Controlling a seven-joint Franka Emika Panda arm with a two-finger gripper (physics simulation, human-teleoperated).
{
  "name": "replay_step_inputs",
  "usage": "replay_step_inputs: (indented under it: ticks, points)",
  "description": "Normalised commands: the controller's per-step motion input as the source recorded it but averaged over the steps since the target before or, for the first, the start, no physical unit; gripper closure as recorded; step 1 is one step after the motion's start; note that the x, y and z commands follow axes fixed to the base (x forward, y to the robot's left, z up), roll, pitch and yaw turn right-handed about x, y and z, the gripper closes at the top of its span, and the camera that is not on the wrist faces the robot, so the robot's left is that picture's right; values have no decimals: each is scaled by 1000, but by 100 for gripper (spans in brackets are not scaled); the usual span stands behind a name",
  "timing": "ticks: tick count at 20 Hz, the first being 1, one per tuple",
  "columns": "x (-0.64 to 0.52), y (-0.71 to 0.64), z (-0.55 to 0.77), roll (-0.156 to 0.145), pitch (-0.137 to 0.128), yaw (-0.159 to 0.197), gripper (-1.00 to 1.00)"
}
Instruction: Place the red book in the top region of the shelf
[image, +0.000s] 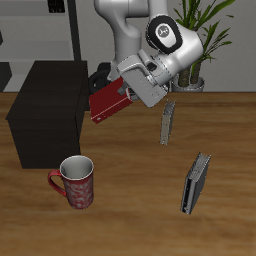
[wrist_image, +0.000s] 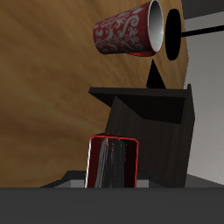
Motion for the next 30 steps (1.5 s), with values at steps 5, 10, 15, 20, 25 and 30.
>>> replay_step_inputs:
  ticks: [5,10,15,20,25,30]
  points:
    - [99,-258,128,-40,-25,-13,100]
    - [110,-310,46,-66,-11,-13,100]
    - [138,-152,-15,-10,9,-3,100]
    - [142,-144,-32,-25,9,-4,100]
    - [133,-132,-134,-19,27,5,100]
    - [118,-105,-193,-8,29,16,100]
